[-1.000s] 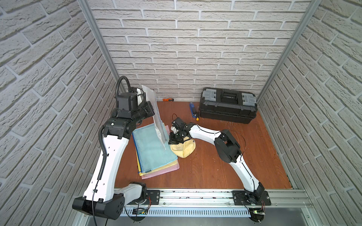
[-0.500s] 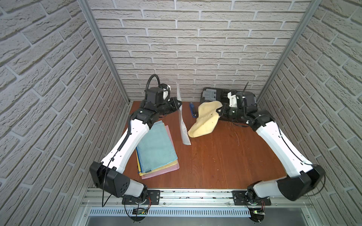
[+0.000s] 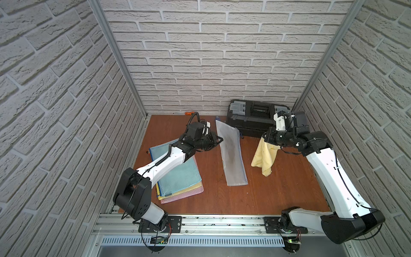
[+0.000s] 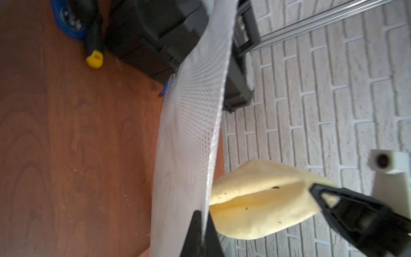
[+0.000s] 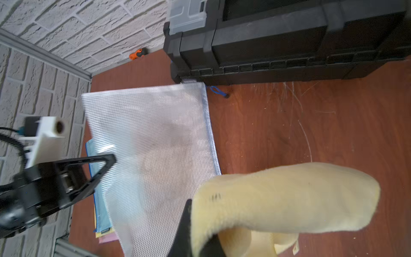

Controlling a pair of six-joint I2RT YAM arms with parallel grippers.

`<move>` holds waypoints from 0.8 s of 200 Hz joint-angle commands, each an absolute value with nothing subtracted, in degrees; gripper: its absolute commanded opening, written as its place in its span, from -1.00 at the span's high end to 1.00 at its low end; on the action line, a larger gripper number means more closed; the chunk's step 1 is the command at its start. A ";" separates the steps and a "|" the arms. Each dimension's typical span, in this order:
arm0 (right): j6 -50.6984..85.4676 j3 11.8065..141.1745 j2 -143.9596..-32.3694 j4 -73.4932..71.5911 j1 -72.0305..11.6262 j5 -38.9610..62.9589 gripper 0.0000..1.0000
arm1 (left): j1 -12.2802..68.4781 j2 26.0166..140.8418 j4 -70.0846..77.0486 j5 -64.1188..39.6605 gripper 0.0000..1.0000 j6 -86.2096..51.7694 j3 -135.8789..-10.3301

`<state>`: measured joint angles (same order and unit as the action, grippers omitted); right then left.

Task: Wipe the document bag
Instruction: Place the document bag at the center of the board.

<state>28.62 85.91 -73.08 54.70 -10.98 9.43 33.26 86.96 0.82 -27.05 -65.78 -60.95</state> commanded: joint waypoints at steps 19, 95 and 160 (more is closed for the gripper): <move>28.12 83.46 -74.93 49.87 -11.94 15.32 0.95 | 38.96 90.23 -1.32 -25.37 0.86 -64.25 -53.82; 34.17 70.38 -82.40 41.28 -23.25 13.85 0.95 | 40.05 88.82 -18.61 -14.06 -0.60 -51.89 -55.15; 39.32 57.14 -93.47 29.40 -23.75 17.76 0.95 | 34.00 90.46 -25.07 -8.63 0.20 -32.09 -67.37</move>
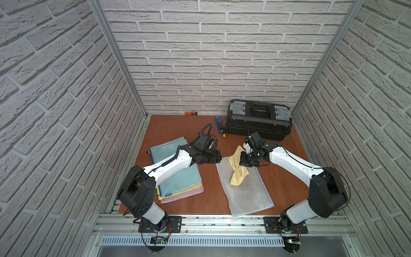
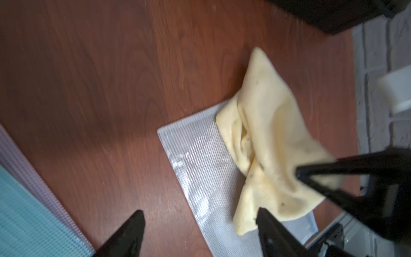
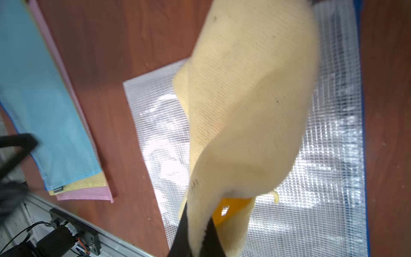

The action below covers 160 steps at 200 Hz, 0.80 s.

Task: Wipe the document bag
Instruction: Place the document bag at the center of the board, then wipe the dirt from the document bag.

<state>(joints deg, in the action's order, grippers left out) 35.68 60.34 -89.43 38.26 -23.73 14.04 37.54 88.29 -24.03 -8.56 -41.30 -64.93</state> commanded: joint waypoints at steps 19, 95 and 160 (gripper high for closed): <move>40.29 56.49 -97.72 26.67 -24.88 18.79 0.95 | 31.55 94.94 -21.58 -15.09 0.99 -32.14 -68.47; 40.50 59.66 -104.89 25.86 -27.40 19.09 0.95 | 30.43 107.38 -8.46 -26.00 1.00 -35.61 -68.03; 37.76 67.73 -108.99 30.64 -28.21 17.64 0.95 | 31.90 110.12 -12.45 -23.64 1.00 -34.80 -66.15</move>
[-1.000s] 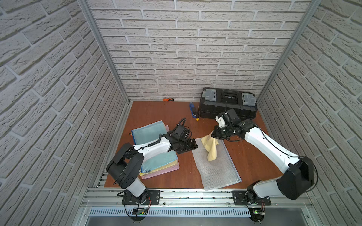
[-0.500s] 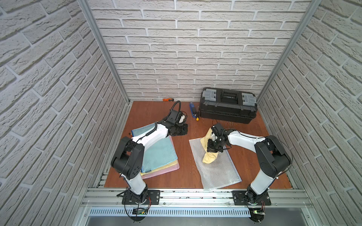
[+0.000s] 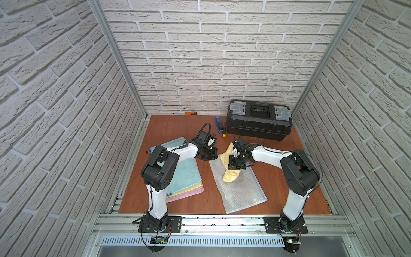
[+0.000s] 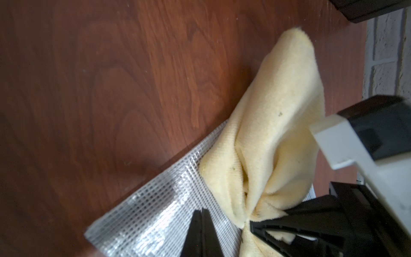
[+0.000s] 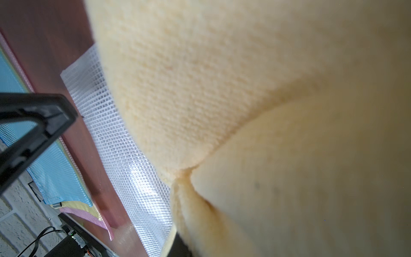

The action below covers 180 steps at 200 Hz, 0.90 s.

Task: Wipe the document bag
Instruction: Wipe the dirt from the document bag.

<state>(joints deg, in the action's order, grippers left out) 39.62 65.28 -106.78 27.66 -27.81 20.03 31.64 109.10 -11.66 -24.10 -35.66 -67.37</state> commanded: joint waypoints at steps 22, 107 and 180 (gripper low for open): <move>37.02 71.05 -109.98 32.04 -28.30 17.95 0.95 | 31.90 110.04 -12.47 -22.47 1.00 -34.89 -64.70; 36.88 67.90 -109.81 34.23 -28.04 16.32 0.95 | 31.91 110.57 -13.94 -15.16 1.00 -36.12 -63.15; 34.65 51.74 -95.86 39.43 -21.98 13.54 0.95 | 31.19 111.58 -13.42 -14.69 1.00 -36.66 -60.65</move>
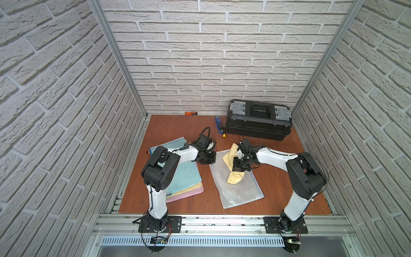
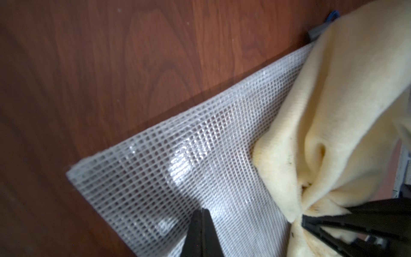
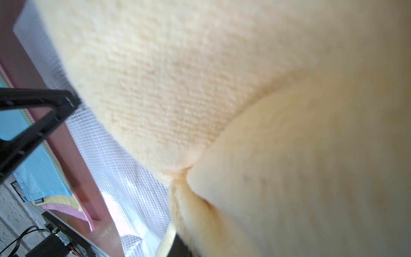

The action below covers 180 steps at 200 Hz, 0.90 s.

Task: Wipe the document bag
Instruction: Wipe the dirt from the document bag.

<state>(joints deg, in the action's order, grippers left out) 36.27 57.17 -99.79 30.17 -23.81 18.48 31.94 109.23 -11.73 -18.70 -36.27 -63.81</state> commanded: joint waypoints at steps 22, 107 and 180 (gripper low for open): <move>34.74 47.23 -91.29 41.27 -22.05 14.25 0.95 | 31.21 111.57 -12.68 -14.75 1.00 -37.14 -60.03; 42.16 61.78 -96.97 42.65 -43.63 16.59 0.95 | 31.31 112.02 -11.80 -15.72 1.00 -37.89 -60.73; 46.10 69.83 -107.94 36.67 -53.09 21.97 0.95 | 31.35 110.96 -11.42 -15.05 1.00 -38.00 -60.46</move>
<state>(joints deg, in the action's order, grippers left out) 43.42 70.94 -107.98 38.41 -52.88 19.70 31.81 109.03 -8.67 -19.18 -38.35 -62.50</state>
